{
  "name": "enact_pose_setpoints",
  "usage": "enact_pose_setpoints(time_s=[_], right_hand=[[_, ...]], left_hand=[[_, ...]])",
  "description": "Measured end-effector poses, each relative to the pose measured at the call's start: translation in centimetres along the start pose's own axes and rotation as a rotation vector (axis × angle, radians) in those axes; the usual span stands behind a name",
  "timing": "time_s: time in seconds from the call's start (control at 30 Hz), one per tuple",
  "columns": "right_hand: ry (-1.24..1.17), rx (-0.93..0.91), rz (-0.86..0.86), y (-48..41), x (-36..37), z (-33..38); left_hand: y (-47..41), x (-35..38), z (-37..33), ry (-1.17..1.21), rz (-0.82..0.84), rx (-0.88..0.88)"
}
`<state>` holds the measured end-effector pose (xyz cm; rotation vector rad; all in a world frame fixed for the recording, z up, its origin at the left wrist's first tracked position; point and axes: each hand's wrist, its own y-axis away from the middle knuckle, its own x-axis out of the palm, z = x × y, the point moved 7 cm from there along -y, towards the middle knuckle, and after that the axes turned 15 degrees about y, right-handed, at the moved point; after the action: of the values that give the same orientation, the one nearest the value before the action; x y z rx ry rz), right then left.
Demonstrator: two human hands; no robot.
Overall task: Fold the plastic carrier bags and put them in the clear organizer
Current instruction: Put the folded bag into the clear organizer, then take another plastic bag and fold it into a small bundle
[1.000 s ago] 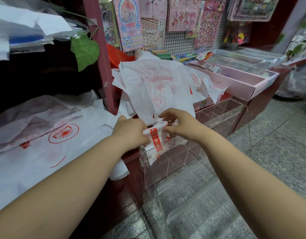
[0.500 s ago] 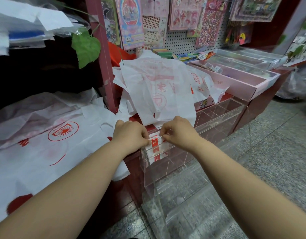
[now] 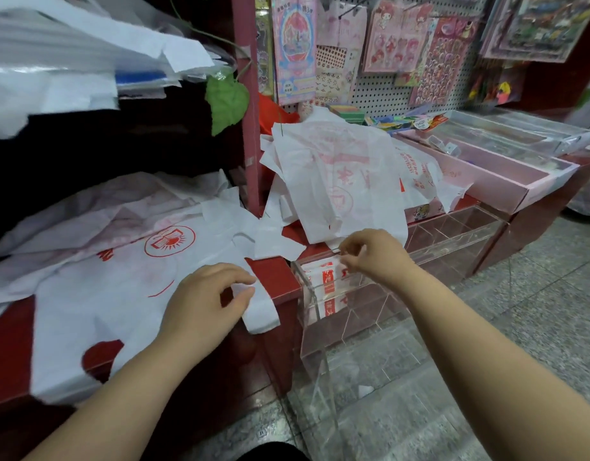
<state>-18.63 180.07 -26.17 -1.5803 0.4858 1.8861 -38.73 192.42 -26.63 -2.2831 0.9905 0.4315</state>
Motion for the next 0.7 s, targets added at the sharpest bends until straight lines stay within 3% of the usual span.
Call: enact_pose_setpoints(time_s=[0.1, 0.3, 0.43, 0.7], right_hand=[[0.001, -0.083, -0.132, 1.4, -1.6, 2.9], [-0.026, -0.342, -0.053, 3.1, 0.5, 12.9], [0.022, -0.467, 0.047, 2.8, 3.8, 18.7], [0.092, -0.508, -0.016, 1.3, 6.9, 26.9]], left_hand=[[3.2, -4.3, 1.7, -0.099, -0.084, -0.002], [8.5, -12.7, 6.5, -0.349, -0.223, -0.245], [10.0, -13.5, 8.9, -0.496, 0.005, -0.375], [9.9, -13.8, 10.0, -0.586, 0.106, -0.343]])
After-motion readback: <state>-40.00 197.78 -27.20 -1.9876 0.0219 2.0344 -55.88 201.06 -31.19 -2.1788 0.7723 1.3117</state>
